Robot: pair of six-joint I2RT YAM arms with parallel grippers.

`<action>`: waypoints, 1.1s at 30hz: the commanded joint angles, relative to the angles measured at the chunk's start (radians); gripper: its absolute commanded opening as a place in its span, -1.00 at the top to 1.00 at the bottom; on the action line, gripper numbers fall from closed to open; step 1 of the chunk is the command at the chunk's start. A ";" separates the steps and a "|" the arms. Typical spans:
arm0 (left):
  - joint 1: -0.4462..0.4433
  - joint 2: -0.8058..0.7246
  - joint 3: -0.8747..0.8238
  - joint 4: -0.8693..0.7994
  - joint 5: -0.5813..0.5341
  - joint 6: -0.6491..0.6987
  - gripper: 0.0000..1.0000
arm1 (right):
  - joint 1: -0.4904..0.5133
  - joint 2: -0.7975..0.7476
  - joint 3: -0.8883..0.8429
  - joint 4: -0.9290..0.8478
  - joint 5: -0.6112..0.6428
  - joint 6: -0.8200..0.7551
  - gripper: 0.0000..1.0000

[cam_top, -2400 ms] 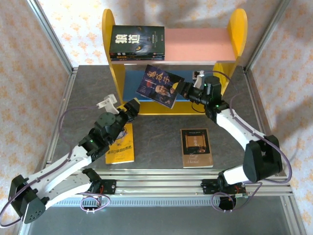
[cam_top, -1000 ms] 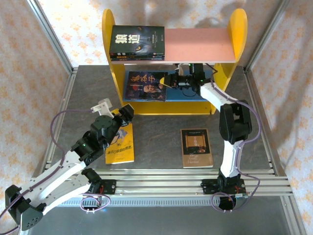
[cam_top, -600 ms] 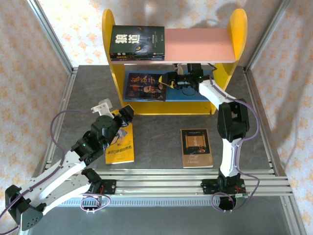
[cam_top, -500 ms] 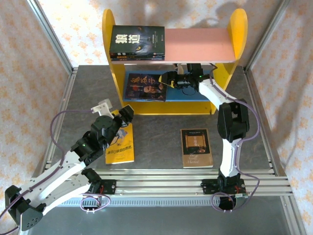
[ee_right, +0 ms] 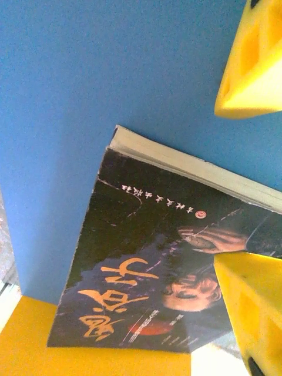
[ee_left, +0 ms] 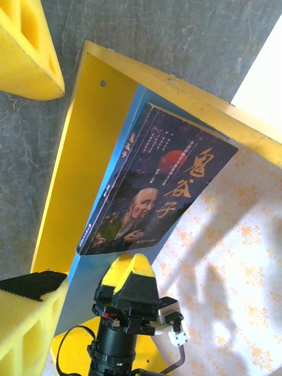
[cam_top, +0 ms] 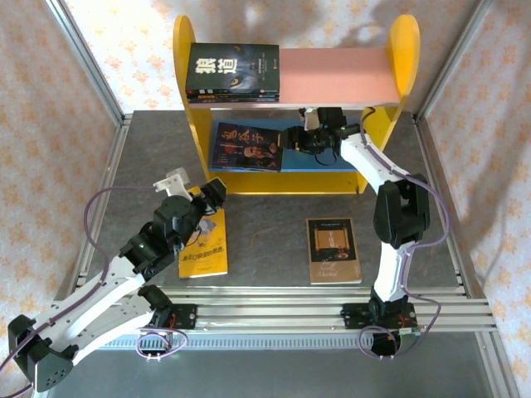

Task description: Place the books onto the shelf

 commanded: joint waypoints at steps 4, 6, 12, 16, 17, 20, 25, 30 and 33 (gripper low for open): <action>0.008 -0.019 0.032 -0.028 -0.018 0.027 -0.51 | 0.048 0.012 0.047 -0.096 0.033 -0.046 -0.11; 0.008 -0.023 0.033 -0.033 -0.020 0.027 -0.51 | 0.055 0.029 0.067 -0.104 0.033 -0.047 -0.06; 0.008 -0.031 0.035 -0.043 -0.022 0.029 -0.52 | 0.068 0.062 0.119 -0.125 0.032 -0.045 0.04; 0.009 -0.033 0.034 -0.047 -0.023 0.029 -0.52 | 0.071 0.071 0.138 -0.124 0.025 -0.035 0.08; 0.009 -0.034 0.034 -0.047 -0.023 0.029 -0.52 | 0.073 0.074 0.142 -0.123 0.025 -0.033 0.08; 0.010 -0.034 0.035 -0.049 -0.021 0.029 -0.52 | 0.074 0.079 0.155 -0.121 0.025 -0.029 0.08; 0.009 -0.033 0.034 -0.052 -0.019 0.025 -0.52 | 0.074 0.092 0.176 -0.121 0.015 -0.024 0.08; 0.009 -0.034 0.035 -0.055 -0.018 0.024 -0.52 | 0.078 0.099 0.184 -0.108 0.001 -0.014 0.08; 0.009 -0.033 0.035 -0.055 -0.016 0.024 -0.53 | 0.081 0.100 0.182 -0.101 -0.007 -0.007 0.08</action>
